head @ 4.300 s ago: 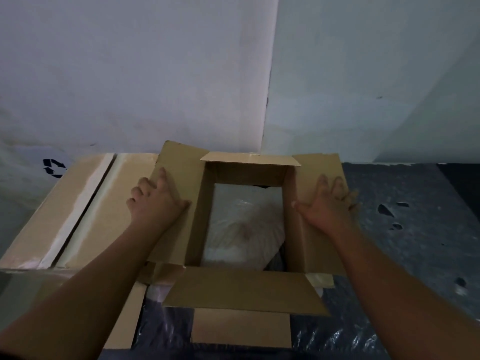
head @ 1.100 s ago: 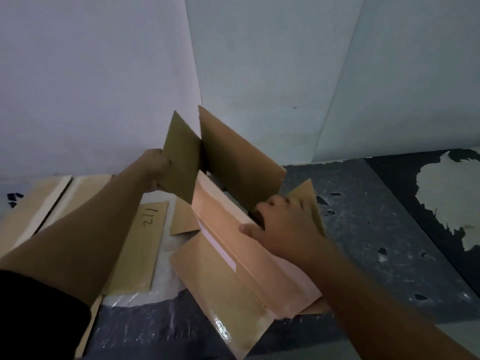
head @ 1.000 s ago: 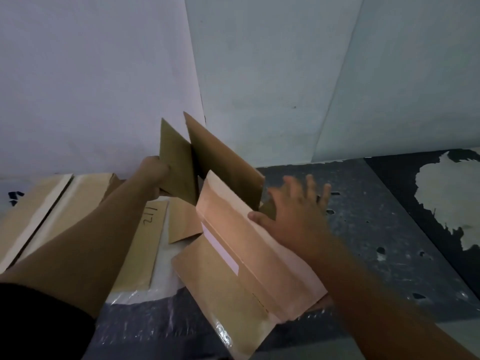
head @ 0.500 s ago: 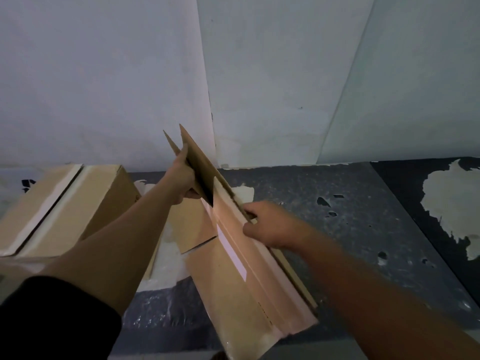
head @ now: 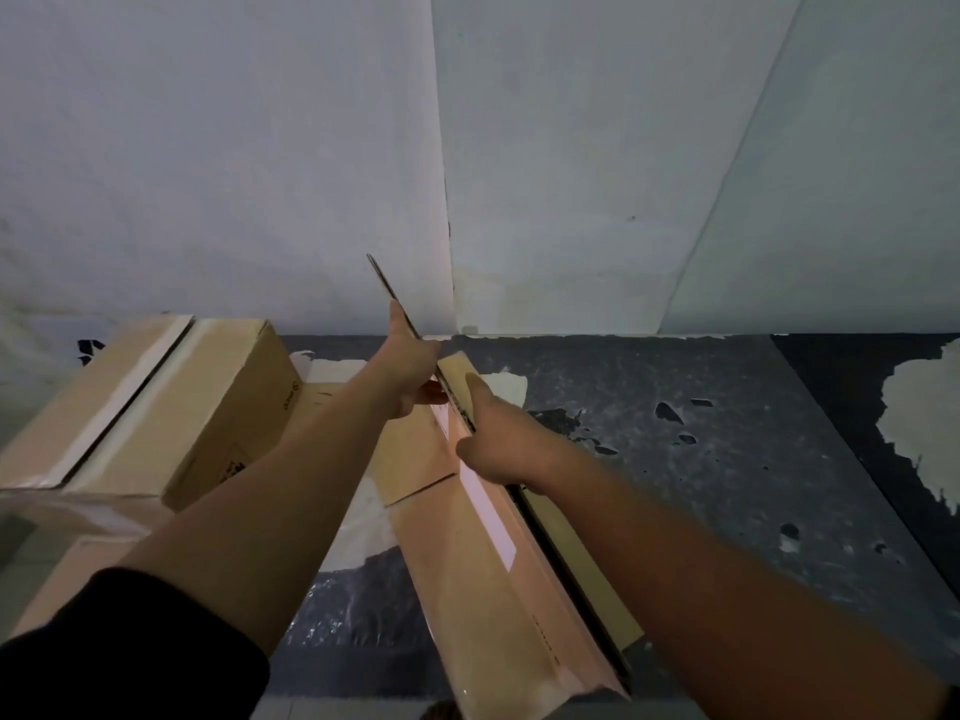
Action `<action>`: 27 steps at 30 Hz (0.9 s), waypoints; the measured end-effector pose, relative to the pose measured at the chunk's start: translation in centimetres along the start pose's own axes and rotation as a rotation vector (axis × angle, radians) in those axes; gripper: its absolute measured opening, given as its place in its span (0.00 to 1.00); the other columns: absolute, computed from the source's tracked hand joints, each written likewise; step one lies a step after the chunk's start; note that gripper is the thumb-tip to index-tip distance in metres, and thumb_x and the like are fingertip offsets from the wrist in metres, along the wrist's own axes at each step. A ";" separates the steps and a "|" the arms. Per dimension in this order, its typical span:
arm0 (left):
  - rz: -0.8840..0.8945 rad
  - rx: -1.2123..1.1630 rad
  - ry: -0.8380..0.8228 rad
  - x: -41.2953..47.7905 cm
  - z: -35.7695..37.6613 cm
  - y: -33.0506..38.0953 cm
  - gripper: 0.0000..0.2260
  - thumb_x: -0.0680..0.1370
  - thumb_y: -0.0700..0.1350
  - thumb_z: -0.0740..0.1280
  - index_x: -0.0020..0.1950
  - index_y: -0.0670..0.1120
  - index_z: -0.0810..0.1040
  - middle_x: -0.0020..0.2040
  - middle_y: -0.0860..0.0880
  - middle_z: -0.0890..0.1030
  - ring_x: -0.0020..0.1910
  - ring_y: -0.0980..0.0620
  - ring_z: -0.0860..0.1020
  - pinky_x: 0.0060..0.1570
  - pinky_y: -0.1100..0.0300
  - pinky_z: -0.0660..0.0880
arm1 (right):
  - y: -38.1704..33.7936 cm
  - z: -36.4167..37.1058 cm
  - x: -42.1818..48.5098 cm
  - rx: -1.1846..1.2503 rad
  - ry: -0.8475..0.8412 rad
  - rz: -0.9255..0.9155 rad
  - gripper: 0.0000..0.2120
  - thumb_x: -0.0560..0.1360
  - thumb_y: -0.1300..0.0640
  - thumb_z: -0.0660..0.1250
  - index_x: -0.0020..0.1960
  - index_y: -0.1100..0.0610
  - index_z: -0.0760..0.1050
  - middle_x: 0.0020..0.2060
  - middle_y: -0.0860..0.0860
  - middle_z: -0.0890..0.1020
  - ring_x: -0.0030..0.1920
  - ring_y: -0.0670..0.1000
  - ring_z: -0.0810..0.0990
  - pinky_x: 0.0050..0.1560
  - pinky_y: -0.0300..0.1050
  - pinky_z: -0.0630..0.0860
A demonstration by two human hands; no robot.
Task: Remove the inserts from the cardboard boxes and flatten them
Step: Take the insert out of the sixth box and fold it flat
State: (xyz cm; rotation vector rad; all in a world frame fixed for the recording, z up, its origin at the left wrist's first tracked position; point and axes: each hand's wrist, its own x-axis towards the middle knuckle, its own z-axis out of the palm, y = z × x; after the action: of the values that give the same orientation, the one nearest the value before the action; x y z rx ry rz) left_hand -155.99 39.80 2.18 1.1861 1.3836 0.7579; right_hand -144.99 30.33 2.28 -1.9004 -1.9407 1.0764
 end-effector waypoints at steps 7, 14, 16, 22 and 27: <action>-0.083 -0.140 -0.143 -0.1 -0.4 -0.5 0.27 0.82 0.45 0.60 0.75 0.64 0.51 0.69 0.42 0.67 0.52 0.43 0.76 0.40 0.49 0.81 | -0.5 -0.3 5.7 -0.211 0.131 0.022 0.15 0.77 0.60 0.59 0.63 0.56 0.71 0.56 0.57 0.79 0.53 0.57 0.78 0.51 0.49 0.75; 0.191 0.286 -0.046 -1.3 -2.4 -2.7 0.23 0.80 0.63 0.50 0.74 0.61 0.57 0.75 0.48 0.64 0.71 0.42 0.67 0.66 0.42 0.68 | 0.4 -5.3 2.7 0.087 0.230 -0.087 0.16 0.78 0.59 0.60 0.65 0.53 0.74 0.59 0.53 0.79 0.57 0.54 0.78 0.57 0.48 0.74; 0.292 0.340 -0.032 -2.2 -2.0 -3.0 0.22 0.81 0.60 0.50 0.75 0.59 0.57 0.76 0.49 0.62 0.74 0.46 0.62 0.70 0.49 0.60 | 0.8 -6.6 2.1 0.161 0.265 -0.135 0.14 0.77 0.58 0.62 0.62 0.53 0.75 0.56 0.52 0.81 0.55 0.53 0.79 0.58 0.50 0.75; 0.473 0.389 0.084 -3.5 -0.4 -1.1 0.24 0.82 0.57 0.52 0.77 0.54 0.57 0.77 0.49 0.60 0.75 0.46 0.60 0.70 0.48 0.61 | 0.9 -9.1 0.6 0.479 0.361 -0.248 0.10 0.79 0.58 0.63 0.60 0.53 0.76 0.51 0.51 0.83 0.50 0.50 0.82 0.53 0.48 0.78; 0.730 0.583 0.206 -3.5 0.7 -0.2 0.23 0.81 0.57 0.55 0.75 0.53 0.60 0.76 0.48 0.61 0.74 0.47 0.59 0.71 0.48 0.60 | 3.4 -8.6 -0.2 0.837 0.397 -0.216 0.08 0.80 0.57 0.62 0.56 0.47 0.74 0.50 0.51 0.83 0.49 0.53 0.83 0.49 0.51 0.81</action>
State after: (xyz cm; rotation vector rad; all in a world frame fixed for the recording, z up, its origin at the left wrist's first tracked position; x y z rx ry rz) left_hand -155.79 36.31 3.02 2.1875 1.3797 1.0286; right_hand -137.03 32.75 6.31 -1.2744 -1.1627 1.0934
